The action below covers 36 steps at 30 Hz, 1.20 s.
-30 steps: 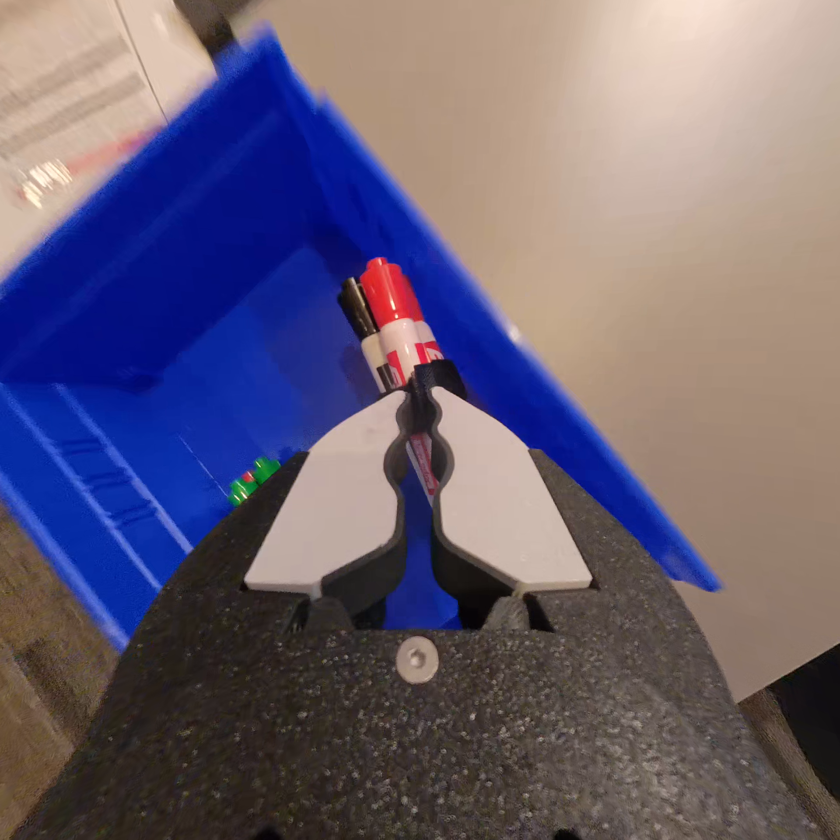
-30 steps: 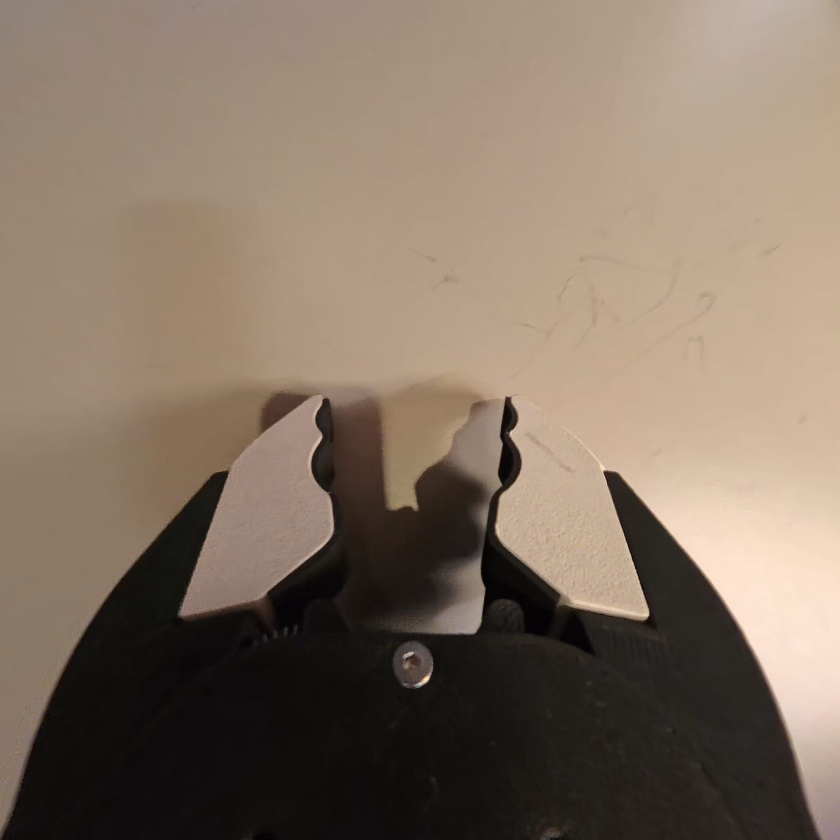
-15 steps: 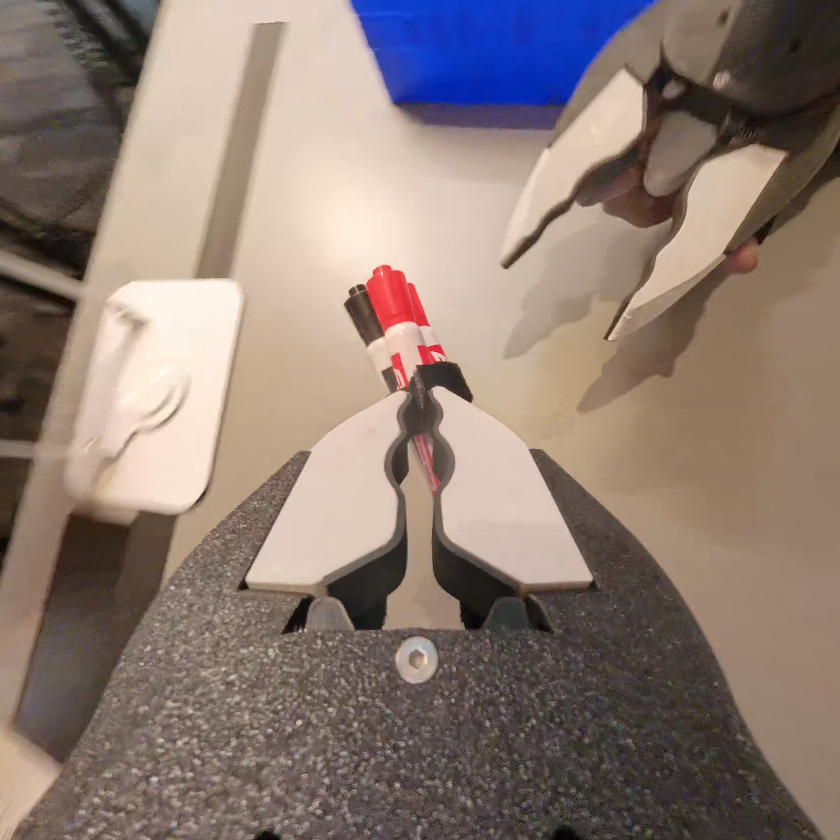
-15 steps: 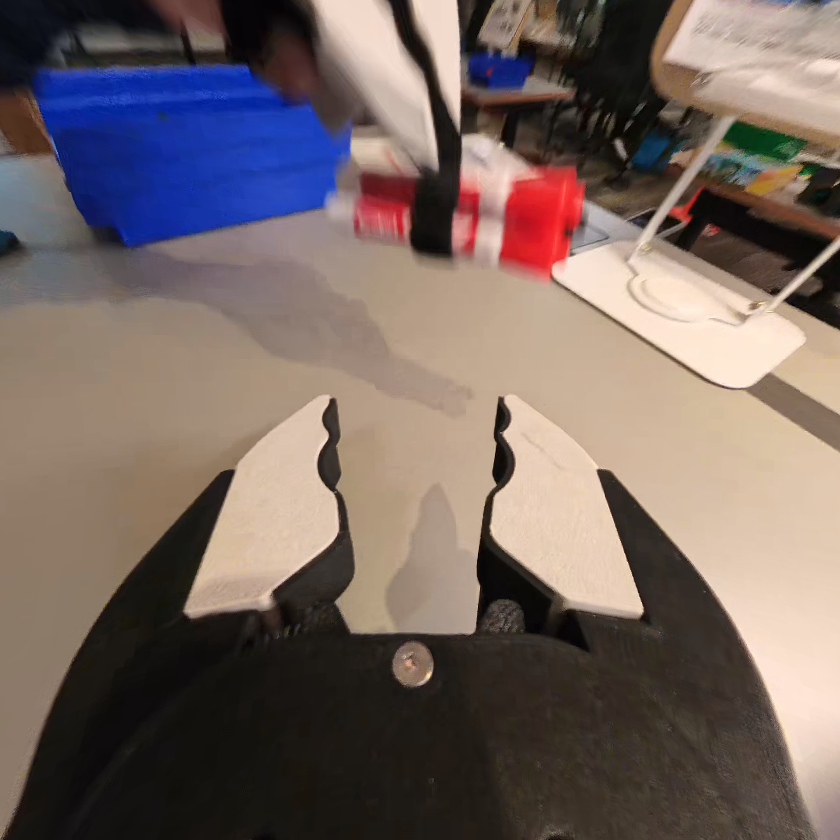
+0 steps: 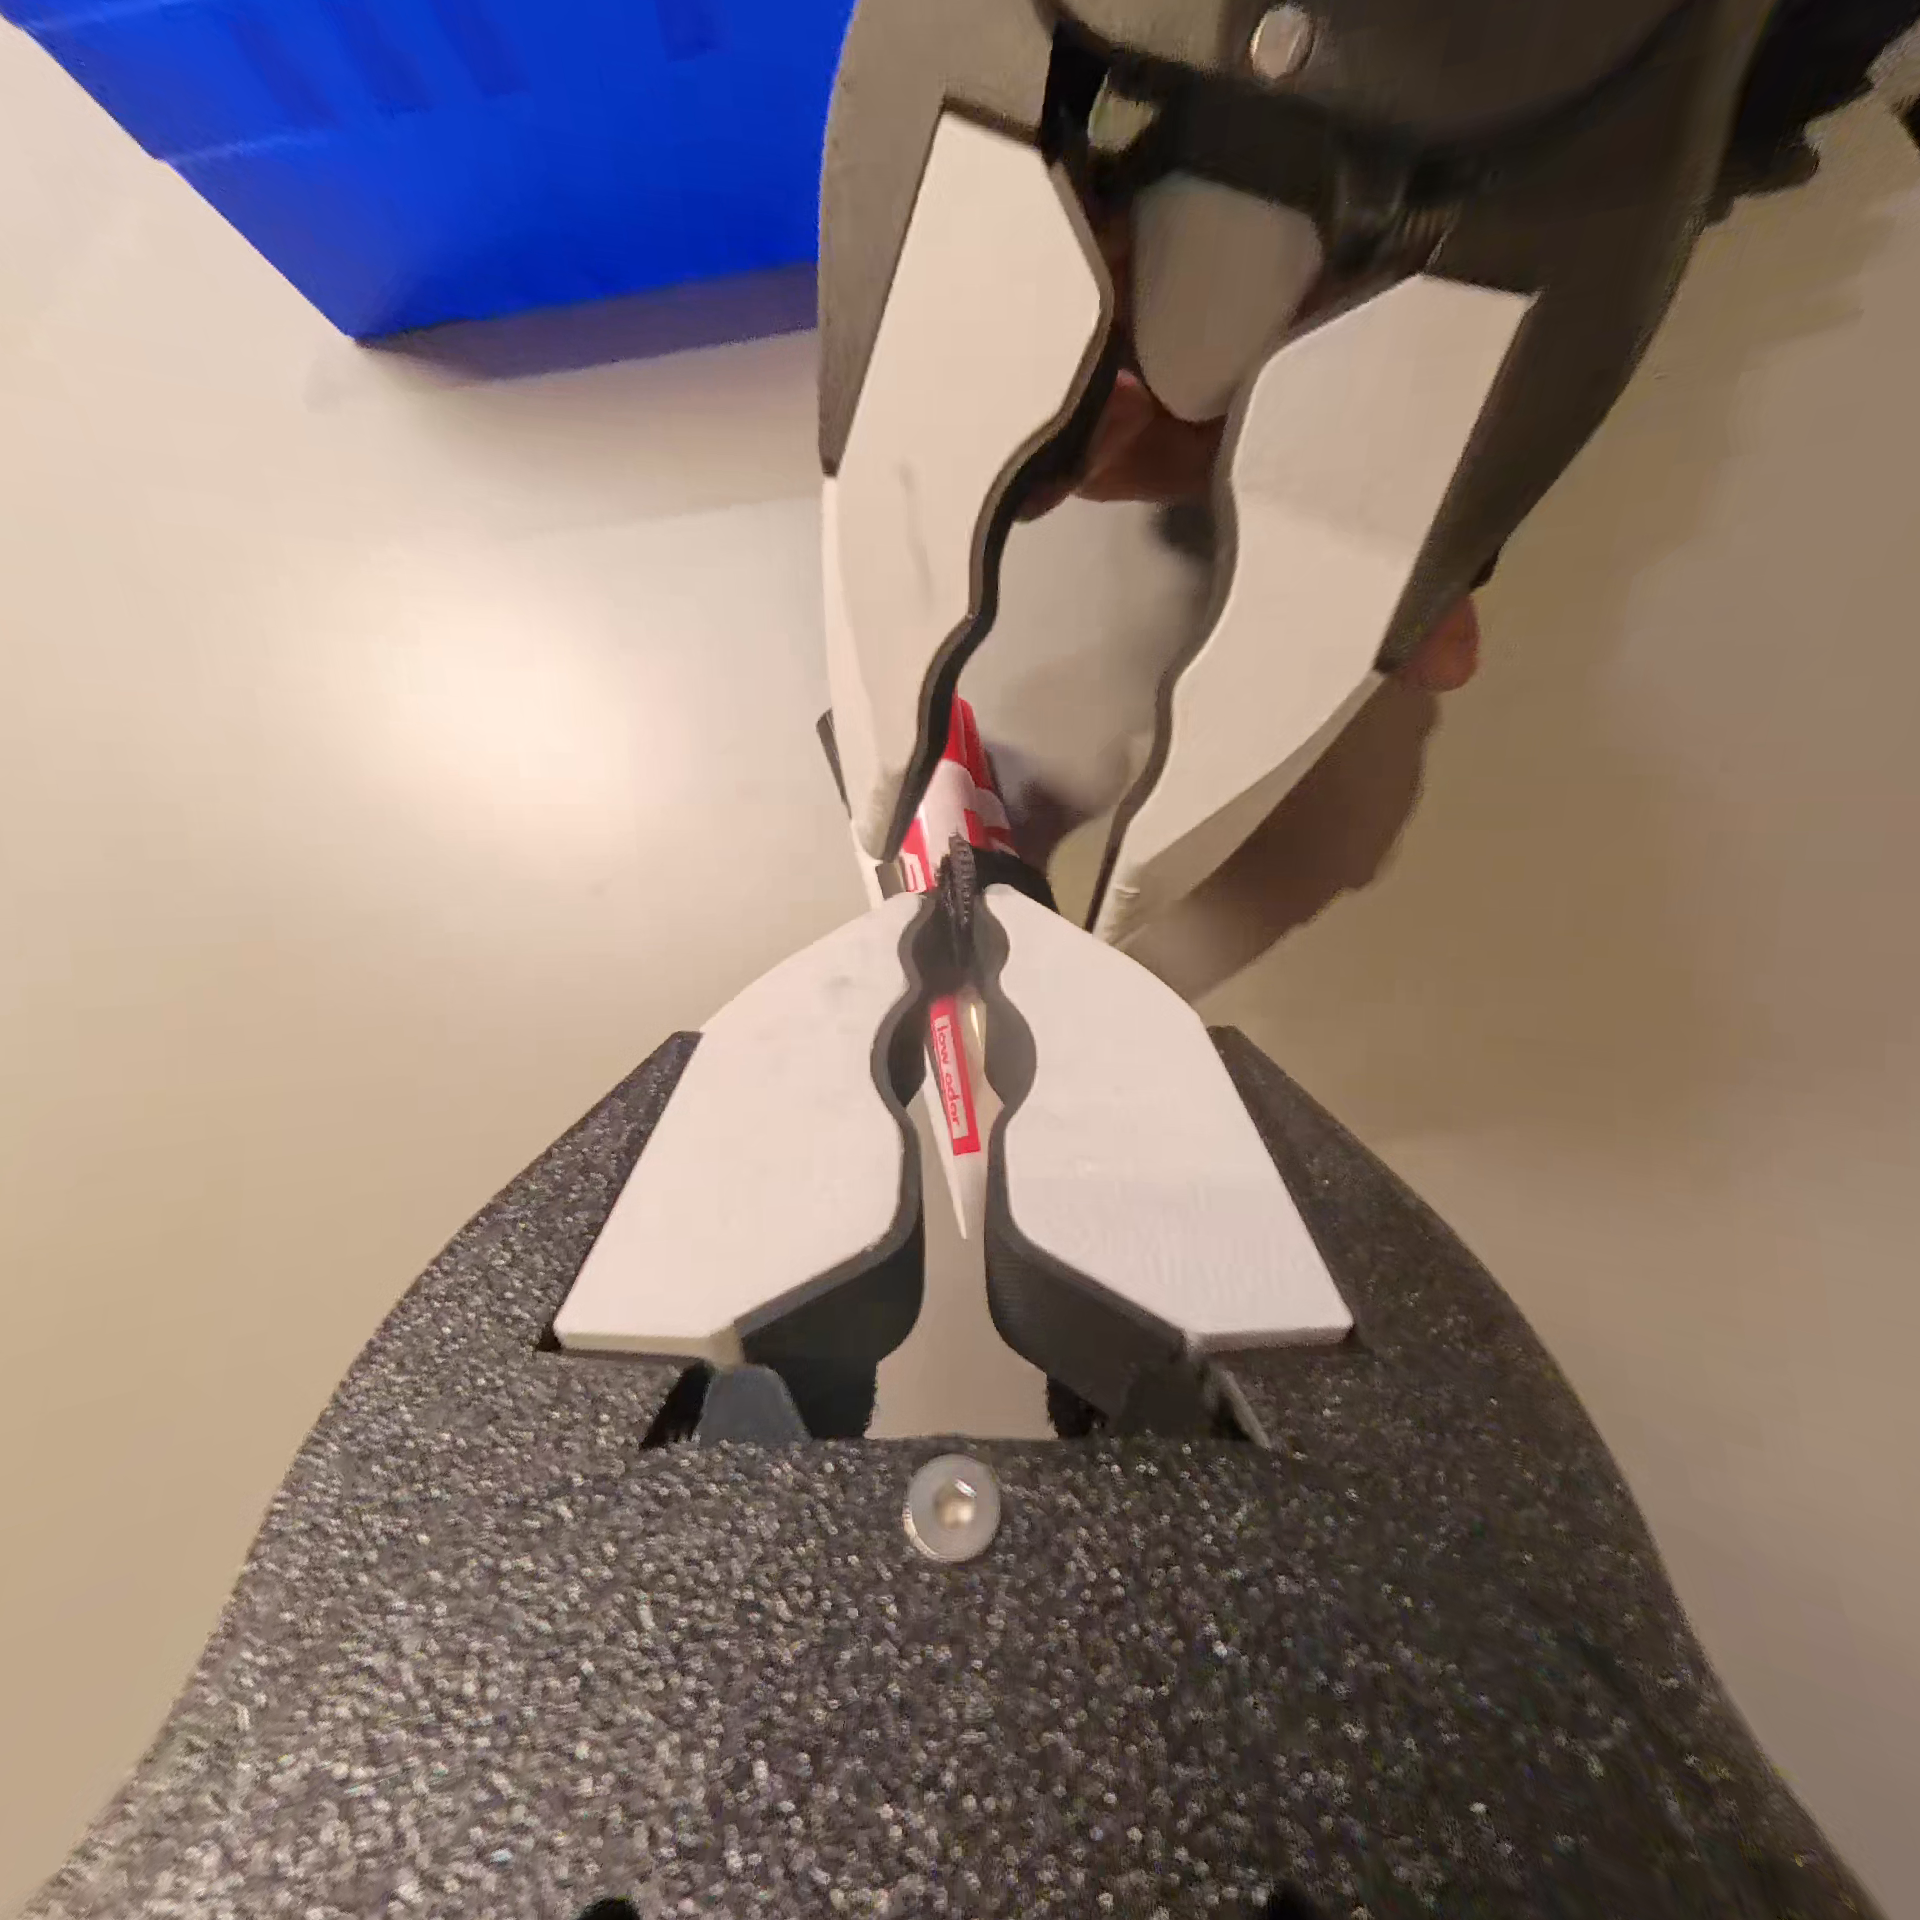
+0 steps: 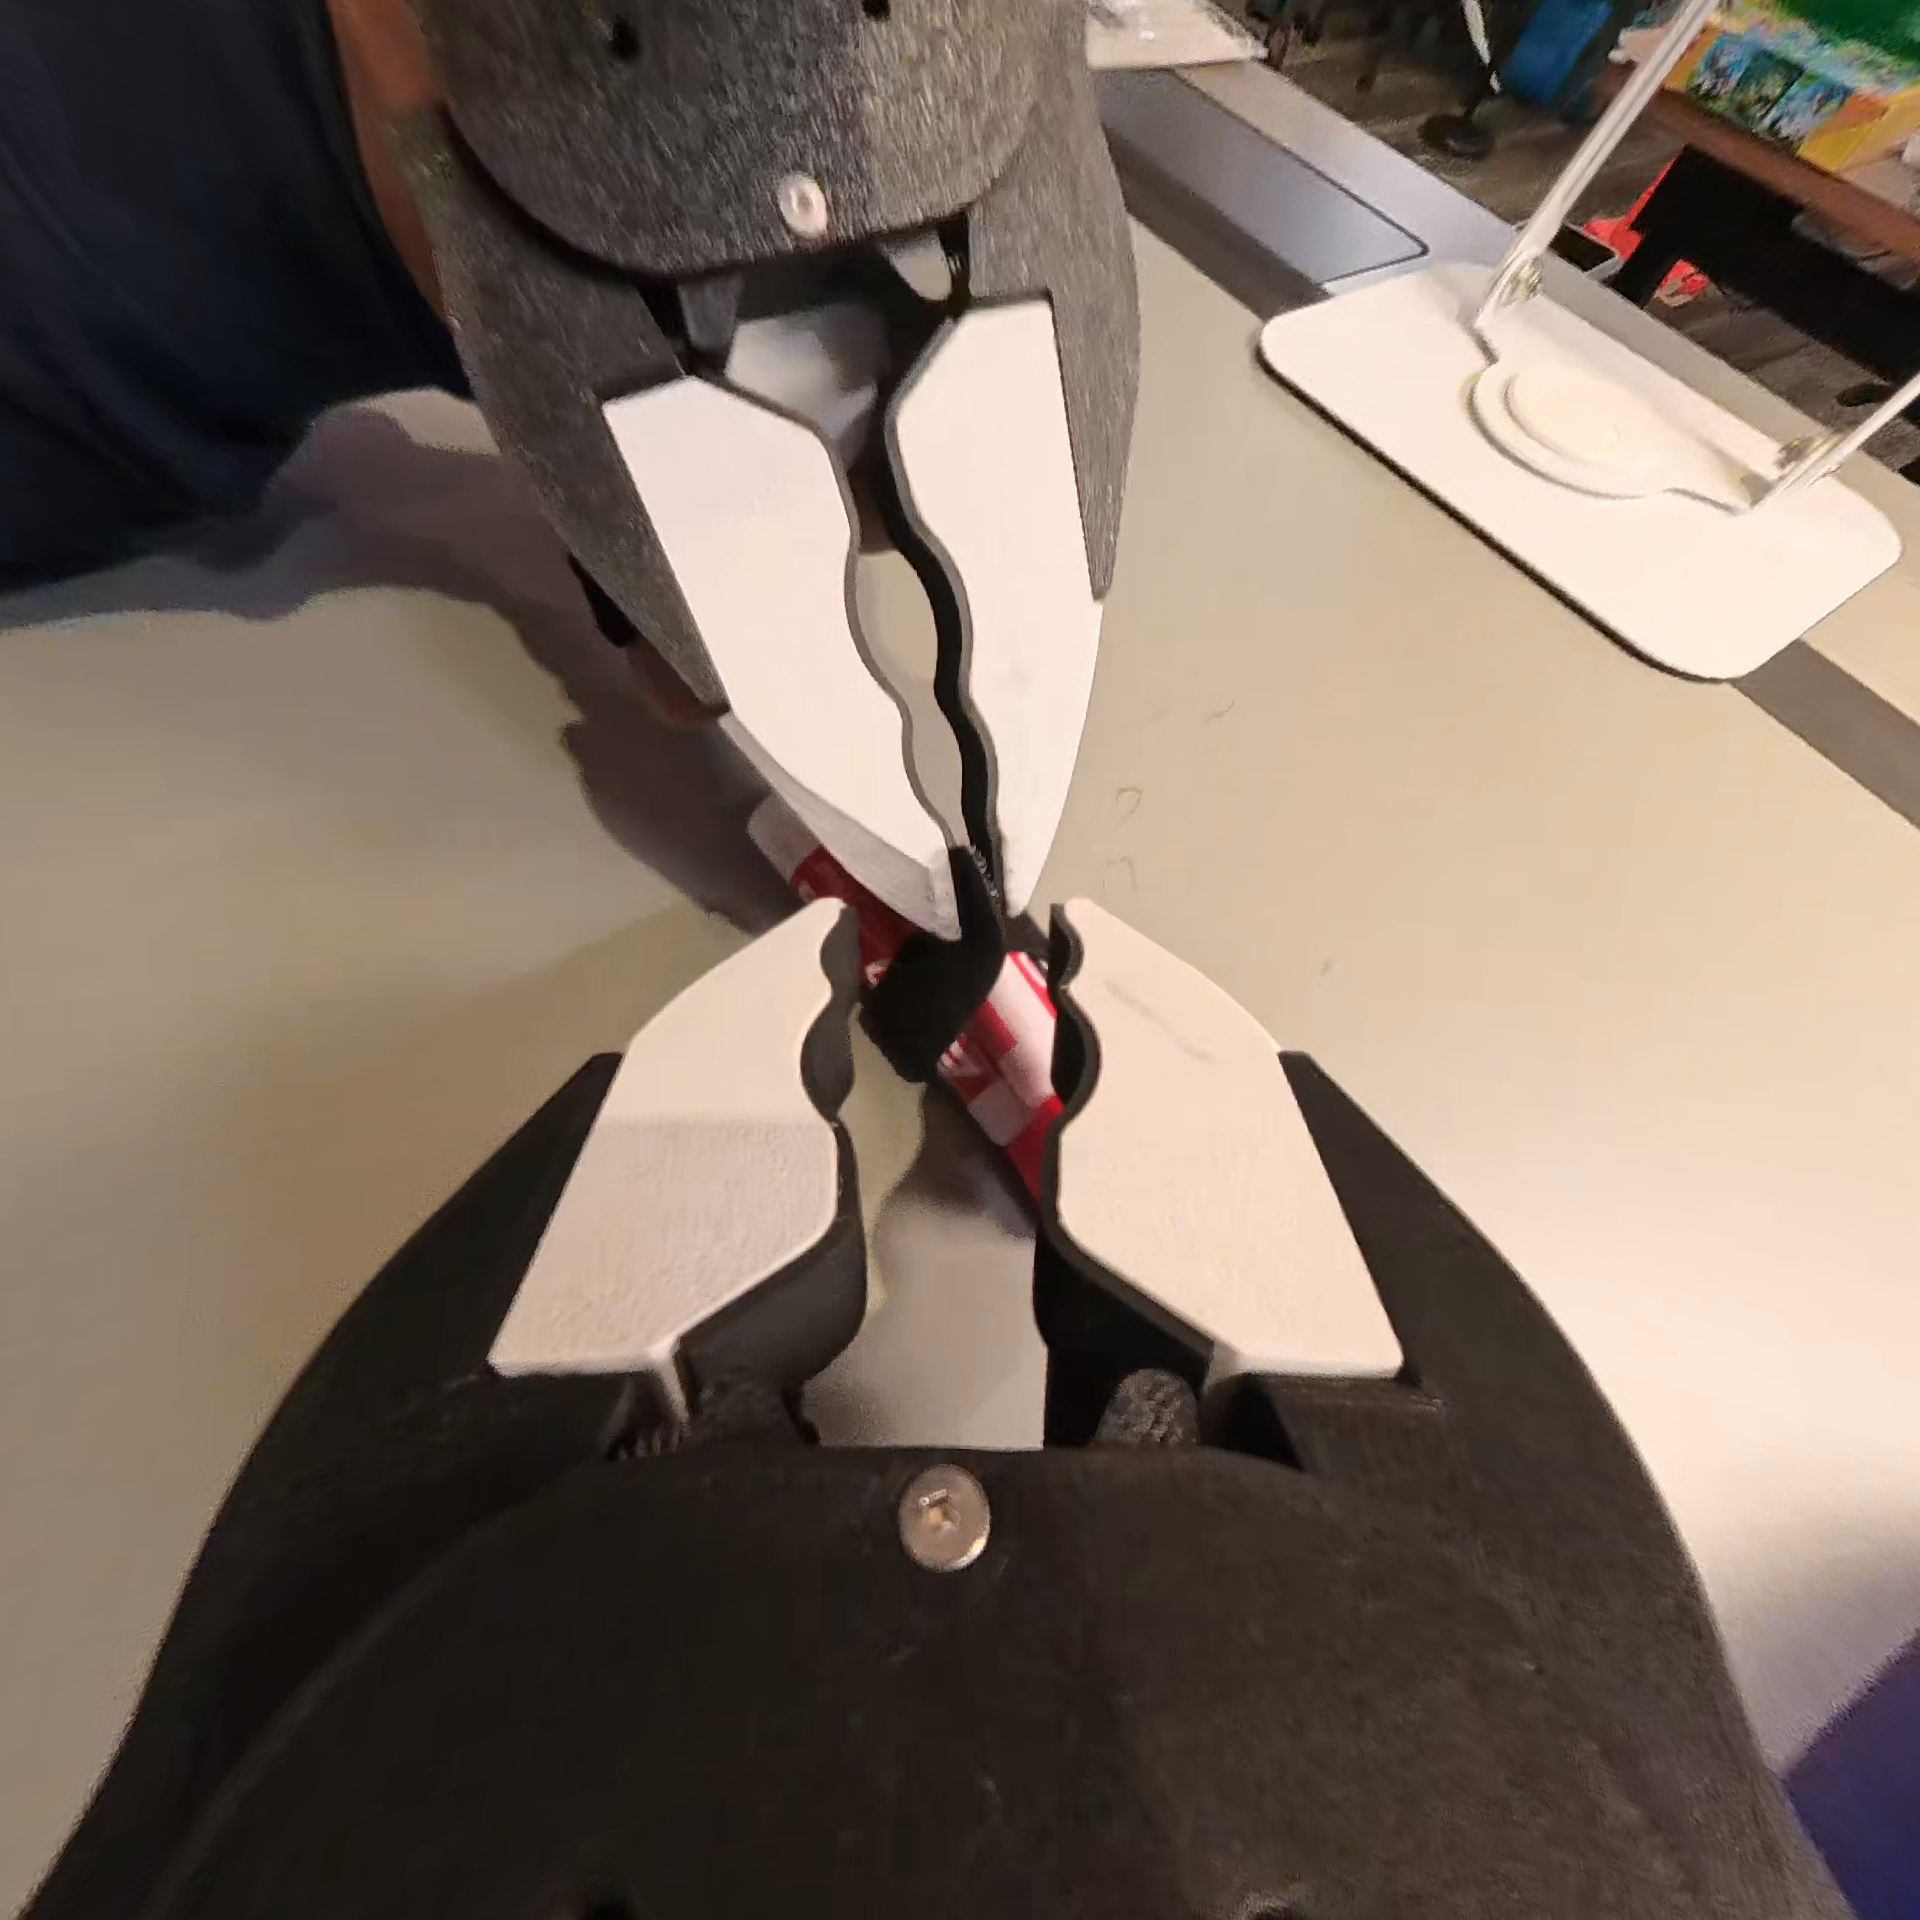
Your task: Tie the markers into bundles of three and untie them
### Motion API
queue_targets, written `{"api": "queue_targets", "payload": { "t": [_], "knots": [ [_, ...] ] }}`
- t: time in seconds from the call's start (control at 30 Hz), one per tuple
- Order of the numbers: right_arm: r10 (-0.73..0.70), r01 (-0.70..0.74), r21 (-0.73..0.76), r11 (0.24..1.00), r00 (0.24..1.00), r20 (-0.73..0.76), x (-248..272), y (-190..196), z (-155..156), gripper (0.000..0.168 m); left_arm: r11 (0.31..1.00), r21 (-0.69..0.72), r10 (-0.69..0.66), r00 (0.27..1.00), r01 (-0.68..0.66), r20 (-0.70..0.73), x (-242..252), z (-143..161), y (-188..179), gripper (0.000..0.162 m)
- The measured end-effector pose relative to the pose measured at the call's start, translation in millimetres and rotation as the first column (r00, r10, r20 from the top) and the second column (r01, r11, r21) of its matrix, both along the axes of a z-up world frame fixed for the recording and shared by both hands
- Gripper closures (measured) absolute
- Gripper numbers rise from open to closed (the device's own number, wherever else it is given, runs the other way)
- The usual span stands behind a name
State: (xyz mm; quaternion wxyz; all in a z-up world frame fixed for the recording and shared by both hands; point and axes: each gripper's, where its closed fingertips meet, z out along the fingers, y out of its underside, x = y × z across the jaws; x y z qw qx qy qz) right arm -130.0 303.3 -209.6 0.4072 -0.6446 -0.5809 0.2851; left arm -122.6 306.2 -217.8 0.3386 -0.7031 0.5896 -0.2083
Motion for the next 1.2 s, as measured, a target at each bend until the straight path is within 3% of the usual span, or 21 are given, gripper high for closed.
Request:
{"api": "queue_targets", "payload": {
  "t": [0.13,0.23,0.37,0.63,0.83,1.2],
  "knots": [
    [-0.005,0.005,-0.005,1.000,1.000,0.011,-1.8,1.0,-6.3,0.146,0.998,0.058,0.004,0.986,-0.014,0.167,-5.4,16.2,-4.1,0.151],
    [-0.017,0.017,0.007,1.000,1.000,0.016,-2.6,3.9,-6.9,0.152,0.998,0.064,0.010,0.978,-0.024,0.210,-14.9,18.2,-6.6,0.148],
    [-0.001,-0.001,0.074,0.997,0.999,0.034,-1.2,2.8,-6.7,0.160,0.994,0.098,0.030,0.981,-0.050,0.193,-22.6,8.5,-0.8,0.148],
    [0.027,-0.034,0.150,0.988,0.999,0.045,-0.7,0.1,-6.7,0.162,0.982,0.186,-0.047,0.990,0.022,0.132,-9.0,-0.2,-7.5,0.146],
    [0.027,-0.033,0.163,0.986,0.999,0.040,-0.4,0.0,-6.5,0.163,0.969,0.244,-0.072,0.991,0.042,0.115,-6.4,-2.5,-7.5,0.156],
    [0.101,-0.086,0.272,0.959,0.994,-0.044,-7.7,-14.5,9.0,0.153,0.934,0.338,0.093,0.992,-0.118,0.088,-16.7,-1.7,-17.1,0.160]
  ]
}}
